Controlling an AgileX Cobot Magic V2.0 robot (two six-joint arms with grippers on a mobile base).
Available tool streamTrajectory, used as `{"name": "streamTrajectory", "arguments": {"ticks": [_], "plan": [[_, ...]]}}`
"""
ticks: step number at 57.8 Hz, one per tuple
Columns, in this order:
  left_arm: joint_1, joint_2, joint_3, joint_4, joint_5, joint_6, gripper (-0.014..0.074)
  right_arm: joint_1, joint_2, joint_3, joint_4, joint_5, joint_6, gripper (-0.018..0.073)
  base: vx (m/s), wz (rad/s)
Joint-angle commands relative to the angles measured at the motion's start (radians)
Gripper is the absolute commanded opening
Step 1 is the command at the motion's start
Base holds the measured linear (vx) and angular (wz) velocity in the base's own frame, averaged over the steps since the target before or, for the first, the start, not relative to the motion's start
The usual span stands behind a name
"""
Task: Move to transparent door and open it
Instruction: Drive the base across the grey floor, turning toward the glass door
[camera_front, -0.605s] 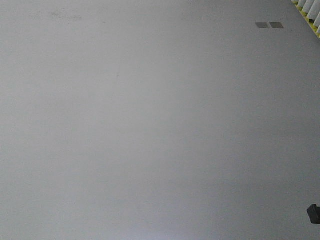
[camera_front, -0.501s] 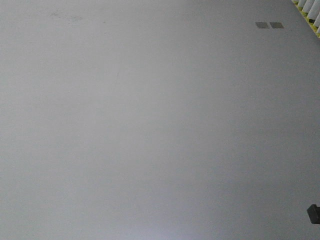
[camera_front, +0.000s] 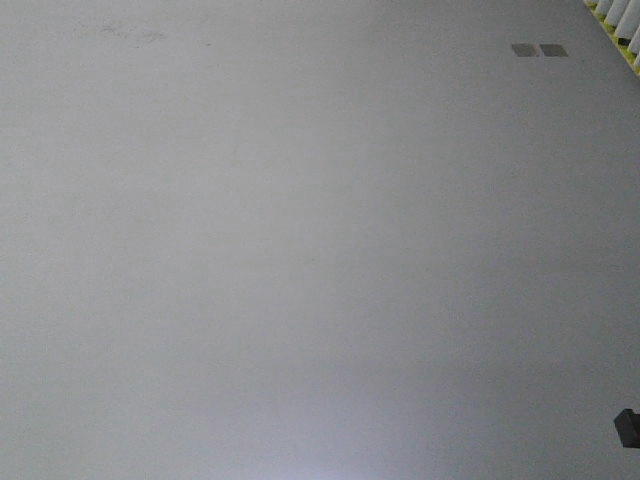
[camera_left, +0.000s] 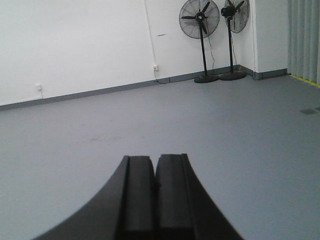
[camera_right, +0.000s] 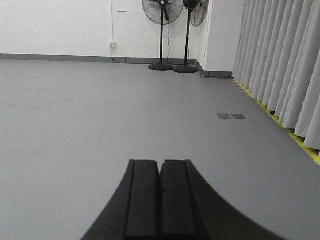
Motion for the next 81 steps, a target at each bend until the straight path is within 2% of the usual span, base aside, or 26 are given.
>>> {"name": "streamTrajectory", "arguments": {"ticks": [1, 32, 81], "plan": [[0.001, -0.005, 0.015, -0.008, -0.082, -0.008, -0.0008, -0.002, -0.017, 0.004, -0.007, -0.081, -0.001, -0.0006, 0.01, 0.0], [0.001, -0.005, 0.015, -0.008, -0.082, -0.008, -0.0008, -0.002, -0.017, 0.004, -0.007, -0.081, -0.001, -0.0006, 0.1, 0.02], [0.001, -0.005, 0.015, -0.008, -0.082, -0.008, -0.0008, -0.001, -0.016, 0.004, -0.007, -0.08, -0.001, -0.0006, 0.28, 0.05]]}}
